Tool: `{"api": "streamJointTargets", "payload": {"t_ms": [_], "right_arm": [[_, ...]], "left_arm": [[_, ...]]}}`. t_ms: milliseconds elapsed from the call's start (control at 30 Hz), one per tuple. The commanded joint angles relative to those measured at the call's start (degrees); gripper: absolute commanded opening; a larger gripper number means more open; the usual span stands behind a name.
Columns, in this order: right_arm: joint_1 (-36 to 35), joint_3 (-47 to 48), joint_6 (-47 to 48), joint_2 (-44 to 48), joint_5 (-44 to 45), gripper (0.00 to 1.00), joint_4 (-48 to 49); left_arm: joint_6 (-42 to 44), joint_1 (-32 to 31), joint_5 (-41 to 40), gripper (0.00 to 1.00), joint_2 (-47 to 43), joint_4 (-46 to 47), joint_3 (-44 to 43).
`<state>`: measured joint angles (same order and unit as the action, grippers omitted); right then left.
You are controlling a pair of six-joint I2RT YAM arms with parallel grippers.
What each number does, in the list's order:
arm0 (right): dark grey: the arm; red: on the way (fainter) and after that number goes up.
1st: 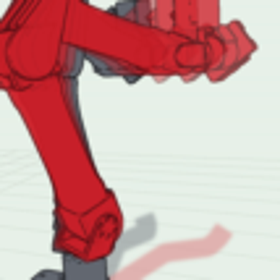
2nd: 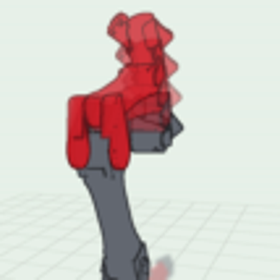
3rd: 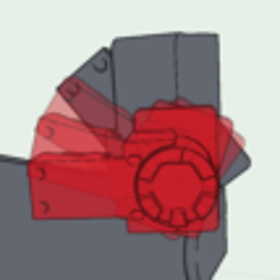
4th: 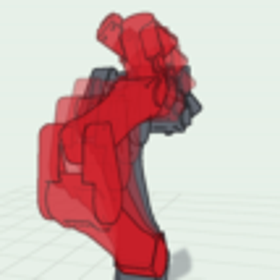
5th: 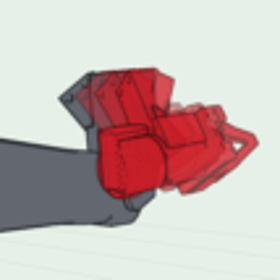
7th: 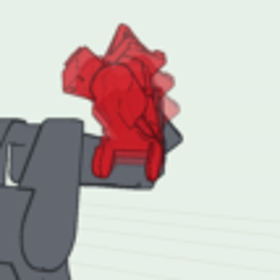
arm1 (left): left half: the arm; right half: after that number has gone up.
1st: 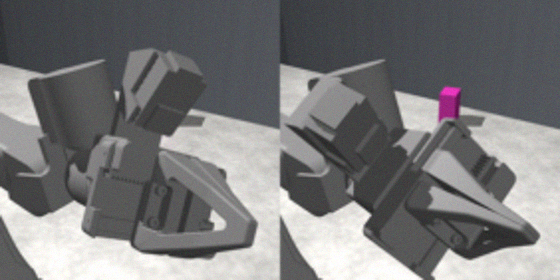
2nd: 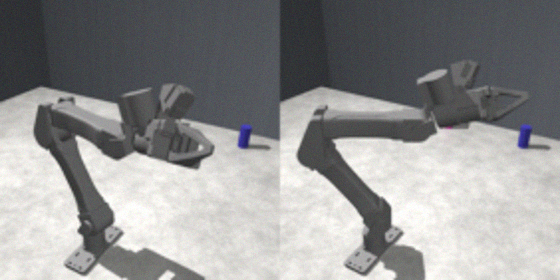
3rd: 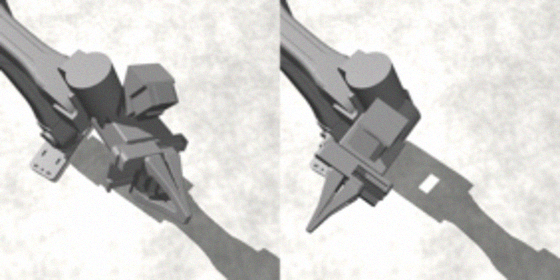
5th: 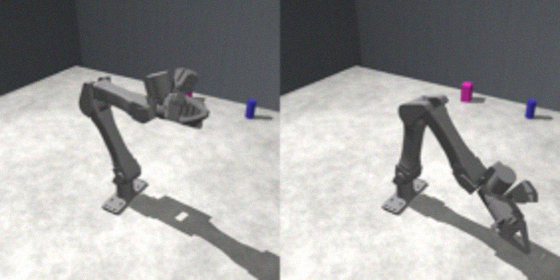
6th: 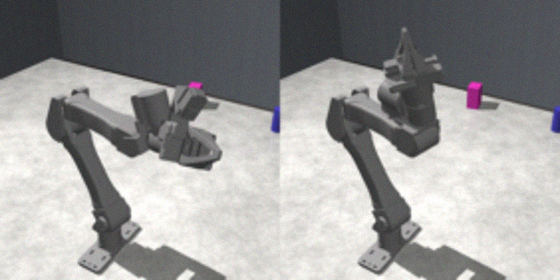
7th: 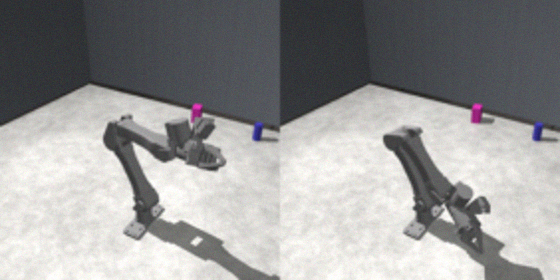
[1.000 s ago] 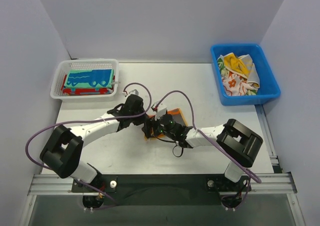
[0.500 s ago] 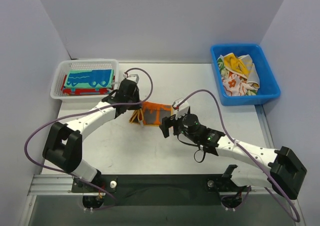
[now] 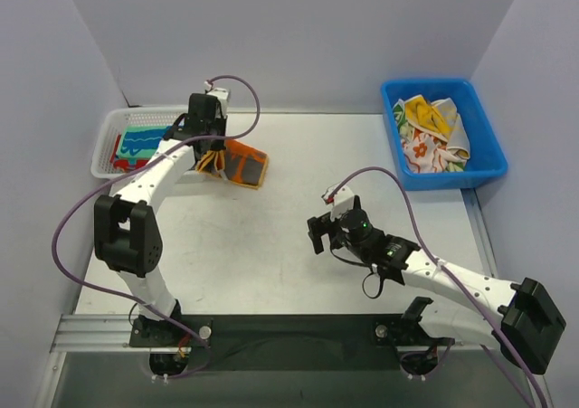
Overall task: Fold and stack the towels
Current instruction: Neatly place the folded towel into the bin
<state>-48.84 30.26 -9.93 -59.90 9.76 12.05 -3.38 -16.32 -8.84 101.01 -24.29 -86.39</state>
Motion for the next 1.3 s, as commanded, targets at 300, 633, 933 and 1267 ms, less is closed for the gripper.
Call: {"api": "streamJointTargets", "payload": {"t_ms": [300, 633, 933, 1267], "right_arm": [[2.78, 4.89, 0.71, -5.31, -2.81, 0.92, -4.32], [3.31, 10.61, 0.0, -10.67, -5.89, 0.91, -8.89], [3.31, 14.21, 0.18, -13.75, -7.3, 0.92, -11.79], [3.31, 16.58, 1.49, -15.86, -8.53, 0.91, -14.34]], "left_arm": [[13.3, 11.48, -1.45, 0.0, 7.09, -7.17, -20.12], [19.1, 15.53, -1.96, 0.0, 15.62, -12.35, -31.82], [22.97, 18.77, -5.92, 0.0, 17.73, -13.32, -34.81], [27.37, 20.62, -8.82, 0.0, 19.48, -13.41, -35.69]]}}
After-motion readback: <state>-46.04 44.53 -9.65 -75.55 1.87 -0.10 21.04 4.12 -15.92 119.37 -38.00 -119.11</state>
